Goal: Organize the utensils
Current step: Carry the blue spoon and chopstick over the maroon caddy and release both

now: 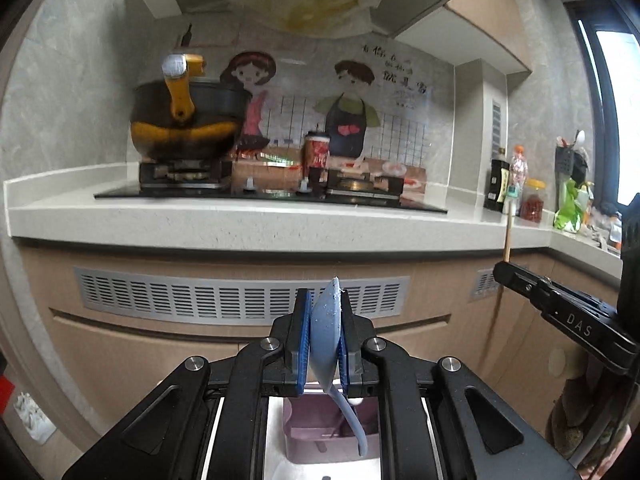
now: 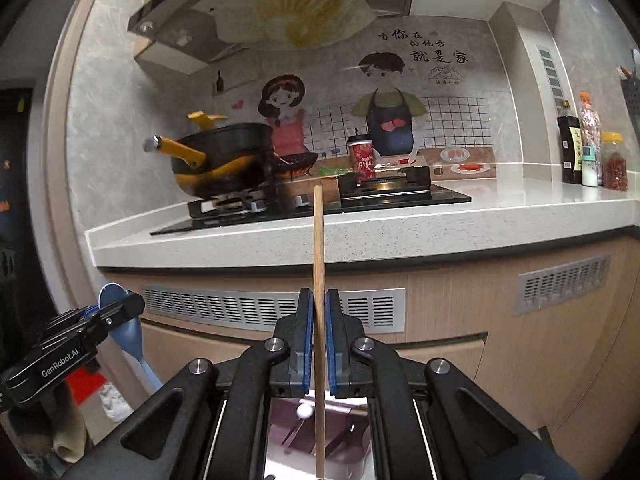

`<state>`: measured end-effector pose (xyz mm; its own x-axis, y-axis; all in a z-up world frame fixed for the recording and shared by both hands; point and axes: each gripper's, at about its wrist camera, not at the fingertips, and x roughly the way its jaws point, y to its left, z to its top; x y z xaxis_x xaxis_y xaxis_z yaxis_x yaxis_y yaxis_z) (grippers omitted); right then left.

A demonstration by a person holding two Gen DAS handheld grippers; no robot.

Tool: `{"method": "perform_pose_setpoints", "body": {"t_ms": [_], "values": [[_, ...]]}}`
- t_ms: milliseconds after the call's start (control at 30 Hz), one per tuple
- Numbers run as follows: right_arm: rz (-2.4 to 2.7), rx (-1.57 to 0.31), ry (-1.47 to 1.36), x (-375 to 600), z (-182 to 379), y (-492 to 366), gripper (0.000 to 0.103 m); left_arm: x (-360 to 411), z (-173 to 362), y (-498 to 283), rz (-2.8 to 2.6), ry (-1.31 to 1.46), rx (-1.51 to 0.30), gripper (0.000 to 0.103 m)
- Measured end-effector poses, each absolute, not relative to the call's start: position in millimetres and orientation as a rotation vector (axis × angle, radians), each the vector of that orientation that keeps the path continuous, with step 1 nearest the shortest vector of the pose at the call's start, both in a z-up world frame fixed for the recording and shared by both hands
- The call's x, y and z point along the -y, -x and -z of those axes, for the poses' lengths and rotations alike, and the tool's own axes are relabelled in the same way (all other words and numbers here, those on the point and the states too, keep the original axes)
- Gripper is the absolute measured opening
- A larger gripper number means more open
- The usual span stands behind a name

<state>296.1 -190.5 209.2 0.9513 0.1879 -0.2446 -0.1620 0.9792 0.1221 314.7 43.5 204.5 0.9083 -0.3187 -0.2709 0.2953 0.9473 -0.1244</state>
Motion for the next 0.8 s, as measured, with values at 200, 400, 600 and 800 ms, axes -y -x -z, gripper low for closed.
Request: {"method": "perform_pose_setpoints", "body": {"t_ms": [200,400,600,800], "values": [[-0.173,-0.325,-0.06,175,-181,-343,0.005,-43,-172,-365,0.34,0.121,-0.348,0.012],[-0.166,-0.381,-0.022,175,-157,-357,0.005,-34,-143,-397,0.345,0.118,-0.347,0.012],[-0.153,-0.453,0.02,180,-127,-364,0.005,-20,-101,-420,0.332,0.116,-0.423,0.017],[-0.14,-0.577,0.064,187,-86,-365,0.062,-25,-68,-421,0.302,0.158,-0.52,0.073]]}}
